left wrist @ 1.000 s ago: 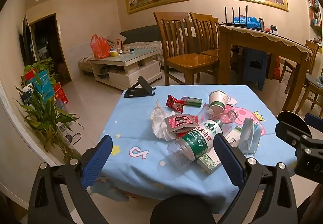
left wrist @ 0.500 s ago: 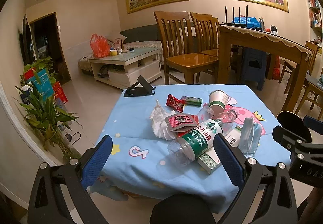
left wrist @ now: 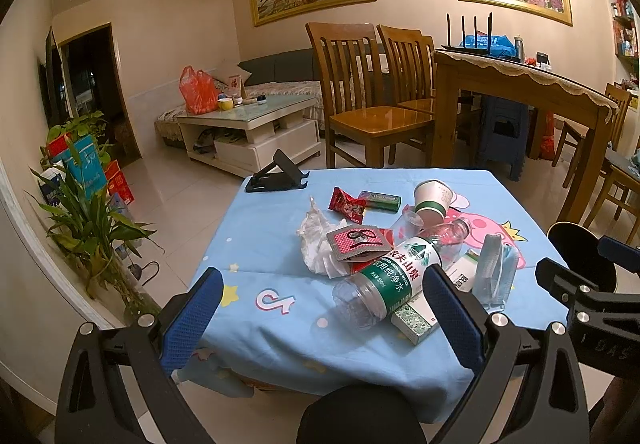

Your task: Collect trash

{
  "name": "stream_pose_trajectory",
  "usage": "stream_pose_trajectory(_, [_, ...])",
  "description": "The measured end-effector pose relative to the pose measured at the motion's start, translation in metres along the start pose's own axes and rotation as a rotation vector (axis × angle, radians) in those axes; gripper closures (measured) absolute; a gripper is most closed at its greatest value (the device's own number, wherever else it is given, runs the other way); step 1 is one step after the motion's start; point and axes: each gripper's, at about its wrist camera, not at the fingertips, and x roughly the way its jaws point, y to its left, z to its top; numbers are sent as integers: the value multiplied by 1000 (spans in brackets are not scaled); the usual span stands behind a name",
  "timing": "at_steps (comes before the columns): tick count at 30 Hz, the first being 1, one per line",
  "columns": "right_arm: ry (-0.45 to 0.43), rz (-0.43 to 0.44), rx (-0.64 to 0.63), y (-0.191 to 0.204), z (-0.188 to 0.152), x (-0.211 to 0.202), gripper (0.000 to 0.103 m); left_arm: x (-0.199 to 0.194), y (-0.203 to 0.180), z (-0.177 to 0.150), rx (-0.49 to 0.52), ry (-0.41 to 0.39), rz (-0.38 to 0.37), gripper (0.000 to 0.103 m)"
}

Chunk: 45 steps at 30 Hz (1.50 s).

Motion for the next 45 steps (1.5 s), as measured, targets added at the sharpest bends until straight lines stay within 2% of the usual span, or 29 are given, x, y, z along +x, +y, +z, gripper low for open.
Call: stream_pose_trajectory(45, [7,-9,-8,1,-5,6,5,1,1,-1,-7,9,-10,6])
